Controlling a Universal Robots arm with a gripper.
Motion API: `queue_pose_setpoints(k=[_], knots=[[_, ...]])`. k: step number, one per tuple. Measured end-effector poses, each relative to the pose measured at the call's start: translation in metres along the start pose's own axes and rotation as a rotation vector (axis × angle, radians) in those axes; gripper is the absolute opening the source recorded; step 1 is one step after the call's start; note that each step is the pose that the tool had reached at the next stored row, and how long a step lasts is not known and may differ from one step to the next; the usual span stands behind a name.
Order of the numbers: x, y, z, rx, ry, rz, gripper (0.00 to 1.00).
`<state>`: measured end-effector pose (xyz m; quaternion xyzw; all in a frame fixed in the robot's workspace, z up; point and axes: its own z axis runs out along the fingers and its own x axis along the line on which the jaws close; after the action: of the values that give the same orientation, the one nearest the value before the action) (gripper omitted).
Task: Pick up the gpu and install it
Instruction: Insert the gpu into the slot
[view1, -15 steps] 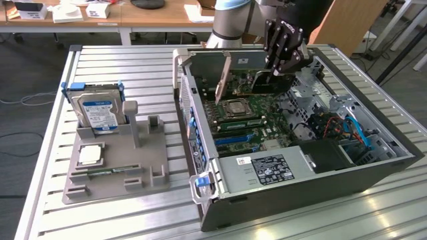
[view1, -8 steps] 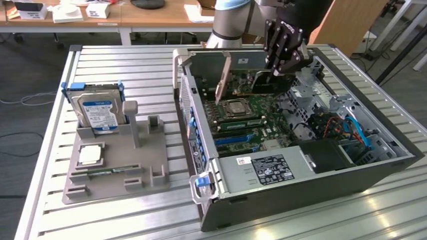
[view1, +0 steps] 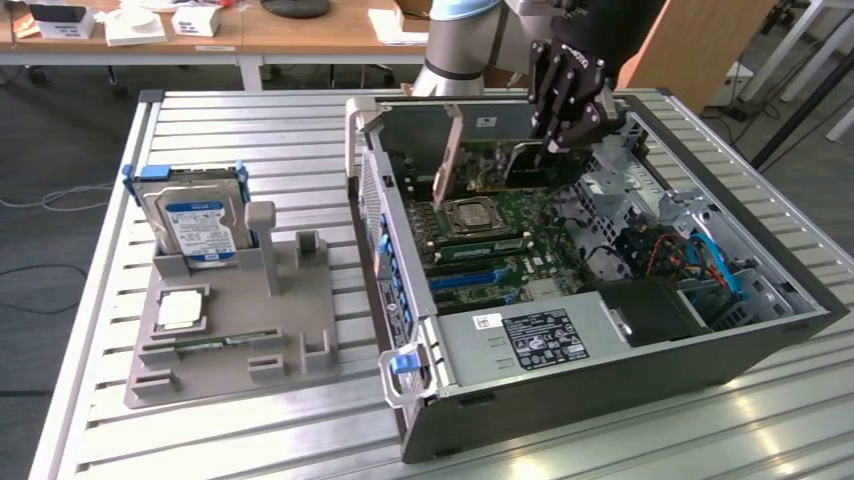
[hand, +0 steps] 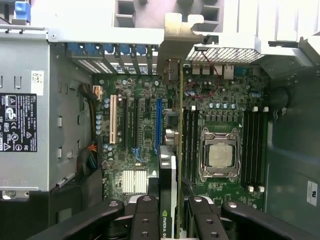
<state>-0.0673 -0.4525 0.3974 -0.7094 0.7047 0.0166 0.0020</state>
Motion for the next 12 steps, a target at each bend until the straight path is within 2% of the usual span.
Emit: queue_pose_setpoints(k=[1, 5, 12], knots=[[0.0000, 0.0003, 0.0006, 0.0041, -0.0012, 0.000, 0.27], [0.0000, 0.0021, 0.0029, 0.0286, -0.0071, -0.001, 0.27], [0.0001, 0.0022, 0.0060, 0.0303, -0.0070, -0.001, 0.27]])
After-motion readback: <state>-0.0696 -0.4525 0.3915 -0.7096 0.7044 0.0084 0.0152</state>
